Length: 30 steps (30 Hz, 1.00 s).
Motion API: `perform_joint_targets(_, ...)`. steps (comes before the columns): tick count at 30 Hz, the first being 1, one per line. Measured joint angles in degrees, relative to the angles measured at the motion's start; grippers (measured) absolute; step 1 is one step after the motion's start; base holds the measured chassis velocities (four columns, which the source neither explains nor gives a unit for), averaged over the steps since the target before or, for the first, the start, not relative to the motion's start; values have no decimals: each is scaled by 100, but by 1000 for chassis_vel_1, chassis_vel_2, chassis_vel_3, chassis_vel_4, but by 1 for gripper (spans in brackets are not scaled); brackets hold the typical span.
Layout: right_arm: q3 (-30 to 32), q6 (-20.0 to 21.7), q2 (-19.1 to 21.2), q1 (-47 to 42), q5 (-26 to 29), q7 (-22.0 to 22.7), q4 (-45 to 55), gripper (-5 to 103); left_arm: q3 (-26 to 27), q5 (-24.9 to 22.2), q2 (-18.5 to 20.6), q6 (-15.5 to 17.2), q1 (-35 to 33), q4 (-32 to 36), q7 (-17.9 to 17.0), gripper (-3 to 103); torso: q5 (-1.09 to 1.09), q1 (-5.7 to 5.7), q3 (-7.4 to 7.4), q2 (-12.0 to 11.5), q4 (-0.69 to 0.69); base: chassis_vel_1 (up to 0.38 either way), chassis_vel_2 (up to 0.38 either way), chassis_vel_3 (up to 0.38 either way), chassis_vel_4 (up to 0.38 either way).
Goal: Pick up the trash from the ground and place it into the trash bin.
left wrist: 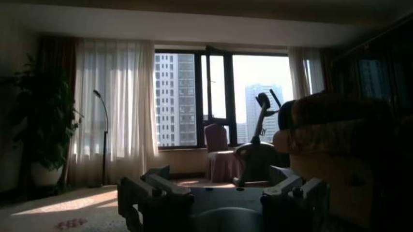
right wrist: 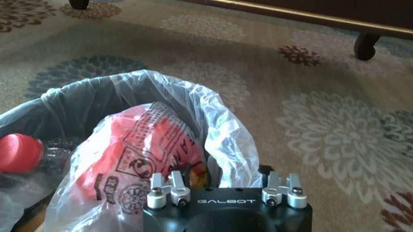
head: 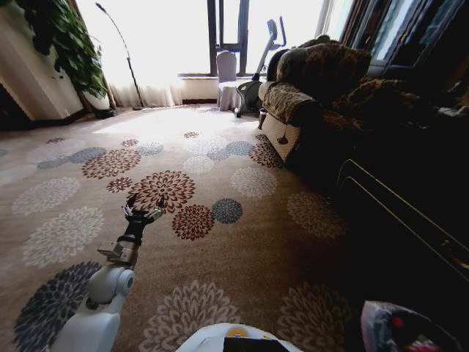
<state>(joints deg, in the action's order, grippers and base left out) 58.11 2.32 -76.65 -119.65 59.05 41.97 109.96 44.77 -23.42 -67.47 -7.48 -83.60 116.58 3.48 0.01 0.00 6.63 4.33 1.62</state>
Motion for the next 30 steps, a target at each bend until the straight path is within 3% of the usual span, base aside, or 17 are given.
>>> perform_joint_targets(4, 1, 2, 1, -1, 0, -1, 3, 64, 0, 0, 0, 0, 0, 0, 0, 100, 0, 0, 0, 0, 0, 0, 0, 0, 0)
perform_joint_targets(25, 20, 6, -41, -52, -78, -5, 140, 64, 0, 0, 0, 0, 0, 0, 0, 100, 1, 0, 0, 0, 0, 0, 0, 0, 0)
perform_joint_targets(27, 62, -34, -136, -154, -243, -10, 423, 74, 0, 0, 0, 0, 0, 0, 0, 100, 1, 0, 0, 0, 0, 0, 0, 0, 0)
perform_joint_targets(29, 80, -53, -174, -194, -306, -13, 531, 74, -1, 0, 0, 0, 0, 0, 0, 100, 0, 0, 0, 0, 0, 0, 0, 0, 0)
perform_joint_targets(30, 131, -112, -294, -321, -509, -24, 873, 84, 0, 0, 0, 0, 0, 0, 0, 100, 0, 0, 0, 0, 0, 0, 0, 0, 0)
